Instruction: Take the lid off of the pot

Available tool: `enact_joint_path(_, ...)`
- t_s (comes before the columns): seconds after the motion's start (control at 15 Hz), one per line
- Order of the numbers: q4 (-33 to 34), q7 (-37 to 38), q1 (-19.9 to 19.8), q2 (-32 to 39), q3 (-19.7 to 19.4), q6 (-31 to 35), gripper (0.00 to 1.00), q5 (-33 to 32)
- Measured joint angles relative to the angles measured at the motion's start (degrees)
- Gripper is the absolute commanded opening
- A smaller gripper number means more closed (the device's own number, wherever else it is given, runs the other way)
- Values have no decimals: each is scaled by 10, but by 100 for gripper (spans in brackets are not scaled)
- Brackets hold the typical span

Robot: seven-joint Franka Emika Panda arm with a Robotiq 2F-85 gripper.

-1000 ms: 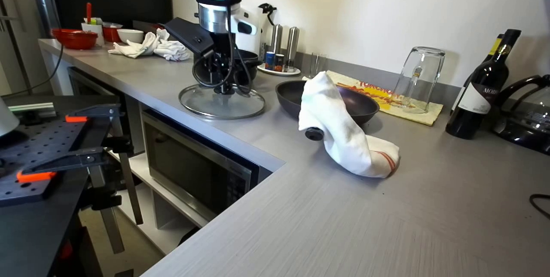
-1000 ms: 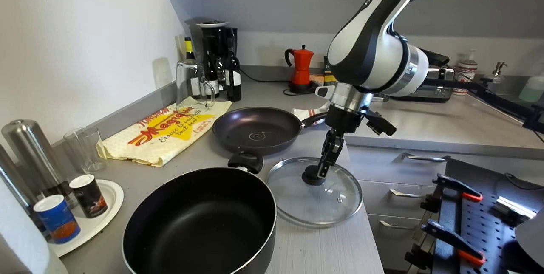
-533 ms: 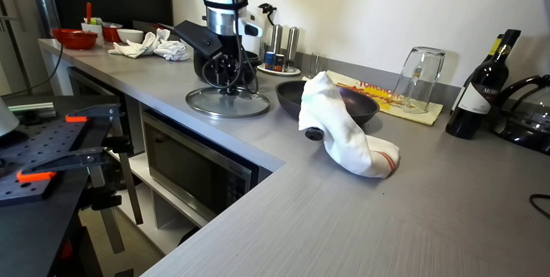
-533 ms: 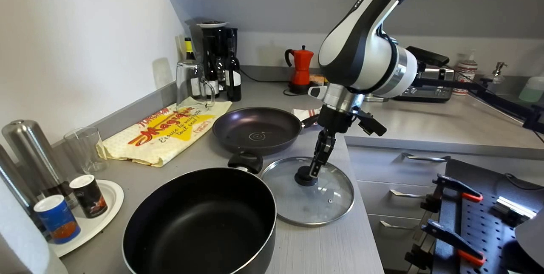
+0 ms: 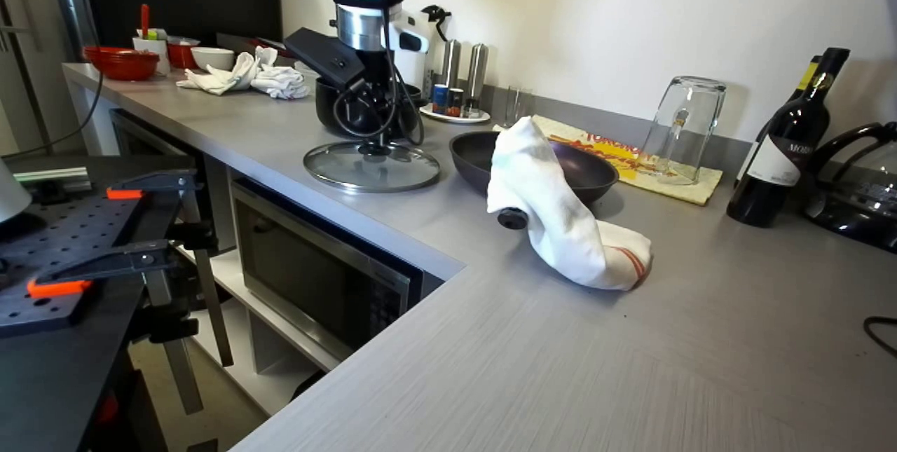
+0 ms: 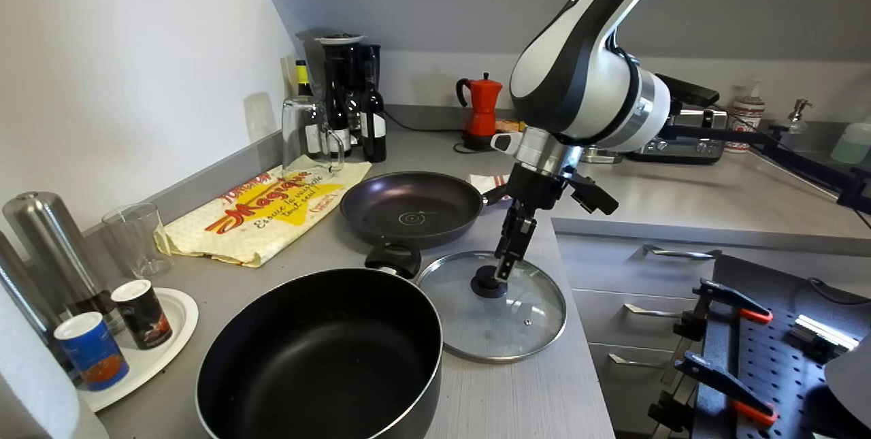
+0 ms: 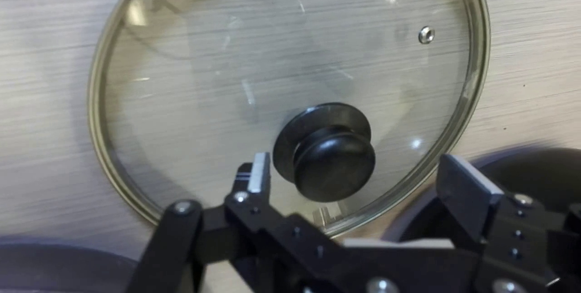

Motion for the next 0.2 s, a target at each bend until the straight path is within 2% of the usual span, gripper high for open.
enact_joint_path(0.2, -3, -1, 0, -12, 4, 0, 100, 0)
